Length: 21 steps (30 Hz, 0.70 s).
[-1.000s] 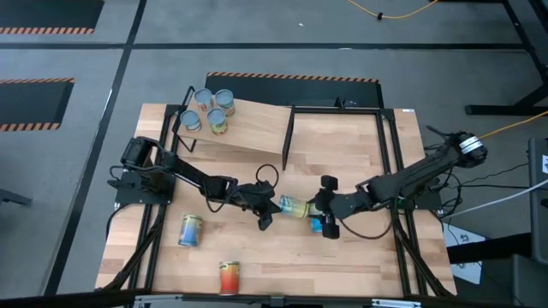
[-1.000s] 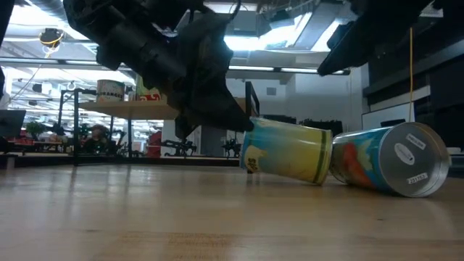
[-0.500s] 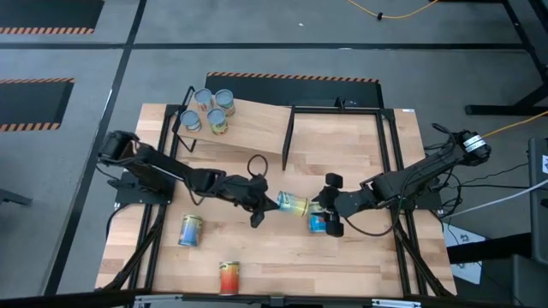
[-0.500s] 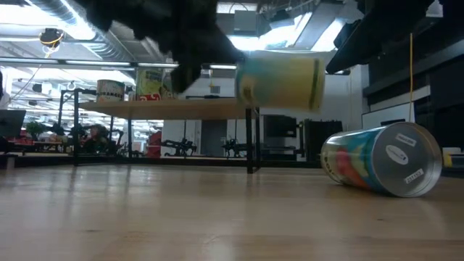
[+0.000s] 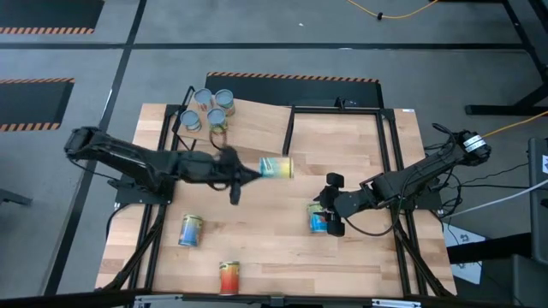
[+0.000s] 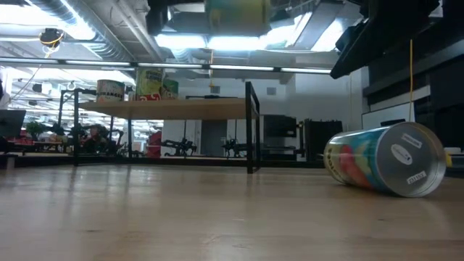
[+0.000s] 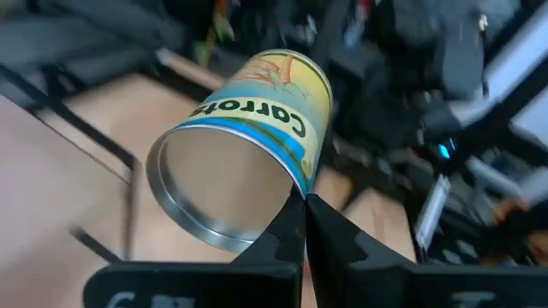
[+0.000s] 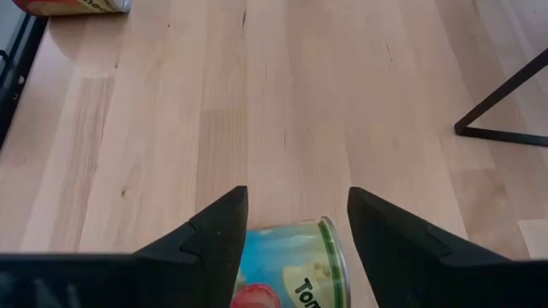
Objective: Pick and place cans onto a shelf
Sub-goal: Put the yellow canned carrot on the shelf
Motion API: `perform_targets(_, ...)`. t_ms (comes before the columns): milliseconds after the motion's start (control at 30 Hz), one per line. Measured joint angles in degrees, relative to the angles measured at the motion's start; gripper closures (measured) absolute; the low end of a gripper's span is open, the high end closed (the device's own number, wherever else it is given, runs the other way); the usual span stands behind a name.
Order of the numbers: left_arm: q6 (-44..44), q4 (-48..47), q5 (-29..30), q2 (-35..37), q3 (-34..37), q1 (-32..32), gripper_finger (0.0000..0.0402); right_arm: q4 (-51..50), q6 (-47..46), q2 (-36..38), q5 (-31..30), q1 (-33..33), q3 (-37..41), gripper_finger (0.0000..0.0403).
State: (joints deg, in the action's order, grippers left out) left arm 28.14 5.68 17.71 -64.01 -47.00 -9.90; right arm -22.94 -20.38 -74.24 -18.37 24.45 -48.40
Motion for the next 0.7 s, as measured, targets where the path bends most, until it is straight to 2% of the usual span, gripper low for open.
perform_targets(133,-3.5,-1.7,1.9,3.9,-1.2,2.5,0.0401,-0.1,0.0,0.0,0.0,-0.1,0.0,0.0196)
perform_targets(233,-6.8,-8.3,3.4,4.9,-5.6,4.6,0.0401,-0.1,0.0,0.0,0.0,-0.1,0.0,0.0196)
perform_targets(467,-13.9,-28.0,5.8,2.1,-23.3,10.6,0.0401,-0.2,-0.1,0.0,0.0,-0.1,0.0,0.0196)
perform_targets(700,-20.0,-43.5,5.9,-5.6,-40.6,17.8,0.0401,-0.3,-0.1,0.0,0.0,-0.1,0.0,0.0196)
